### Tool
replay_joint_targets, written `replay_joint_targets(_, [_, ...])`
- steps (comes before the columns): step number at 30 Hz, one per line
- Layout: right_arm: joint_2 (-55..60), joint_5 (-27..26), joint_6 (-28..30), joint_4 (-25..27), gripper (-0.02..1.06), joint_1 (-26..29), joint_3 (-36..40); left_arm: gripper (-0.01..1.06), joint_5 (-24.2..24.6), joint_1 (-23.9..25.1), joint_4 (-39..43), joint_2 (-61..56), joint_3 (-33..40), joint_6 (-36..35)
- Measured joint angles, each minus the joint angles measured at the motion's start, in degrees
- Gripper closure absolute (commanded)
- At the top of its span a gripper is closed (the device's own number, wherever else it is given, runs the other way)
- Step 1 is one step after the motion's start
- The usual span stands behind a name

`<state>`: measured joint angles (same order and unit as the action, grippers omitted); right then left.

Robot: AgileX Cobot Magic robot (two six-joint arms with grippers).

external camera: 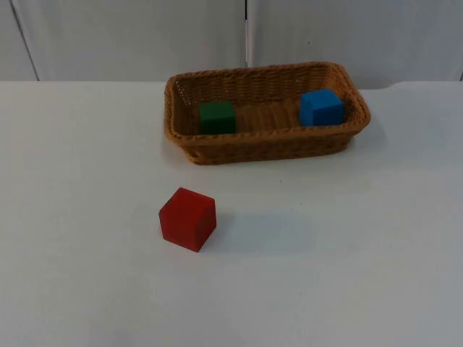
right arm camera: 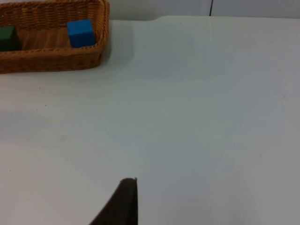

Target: Pick up one cube with each hand and place exactly two cubes into the same basket, leaving the remaining cube outside.

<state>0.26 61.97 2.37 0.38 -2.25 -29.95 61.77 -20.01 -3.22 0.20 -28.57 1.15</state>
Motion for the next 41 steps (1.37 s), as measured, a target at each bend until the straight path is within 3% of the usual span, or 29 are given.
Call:
replay_joint_targets(28, [0.0, 0.0, 0.0, 0.0, -0.01, 0.0, 0.0, 0.0, 0.0, 0.2, 0.0, 0.0, 0.0, 0.0])
replay_joint_targets(33, [0.0, 0.0, 0.0, 0.0, -0.01, 0.0, 0.0, 0.0, 0.0, 3.8, 0.0, 0.0, 0.0, 0.0])
replay_joint_targets(41, [0.0, 0.0, 0.0, 0.0, -0.01, 0.0, 0.0, 0.0, 0.0, 15.8, 0.0, 0.0, 0.0, 0.0])
